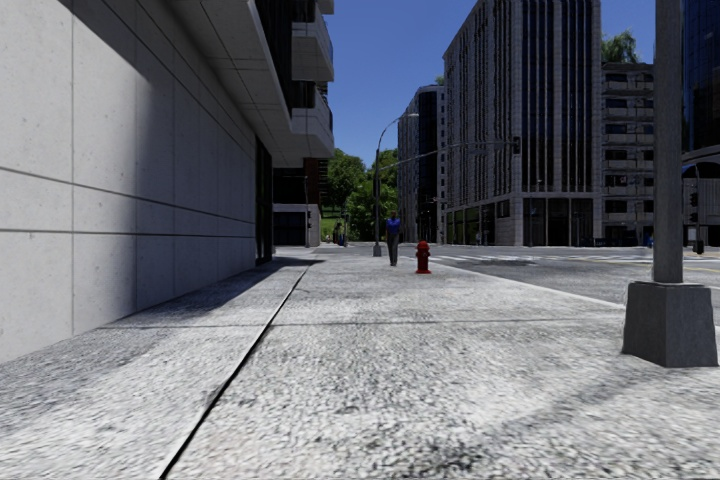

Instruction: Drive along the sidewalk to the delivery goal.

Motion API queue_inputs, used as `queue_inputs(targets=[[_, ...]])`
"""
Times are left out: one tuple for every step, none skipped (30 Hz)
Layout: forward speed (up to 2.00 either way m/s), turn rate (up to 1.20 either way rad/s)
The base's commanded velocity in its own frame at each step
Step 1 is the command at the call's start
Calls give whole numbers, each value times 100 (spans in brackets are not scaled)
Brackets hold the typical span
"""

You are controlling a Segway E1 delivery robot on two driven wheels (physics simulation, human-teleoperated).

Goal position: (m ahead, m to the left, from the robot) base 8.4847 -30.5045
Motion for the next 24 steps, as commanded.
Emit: queue_inputs(targets=[[200,0],[200,0],[200,0],[200,0],[200,0],[200,0],[200,0],[200,0],[200,0],[200,0],[200,0],[200,0],[200,0],[200,0],[200,0],[200,0],[200,0],[200,13],[200,18],[200,23],[200,32],[200,32],[200,37],[200,38]])
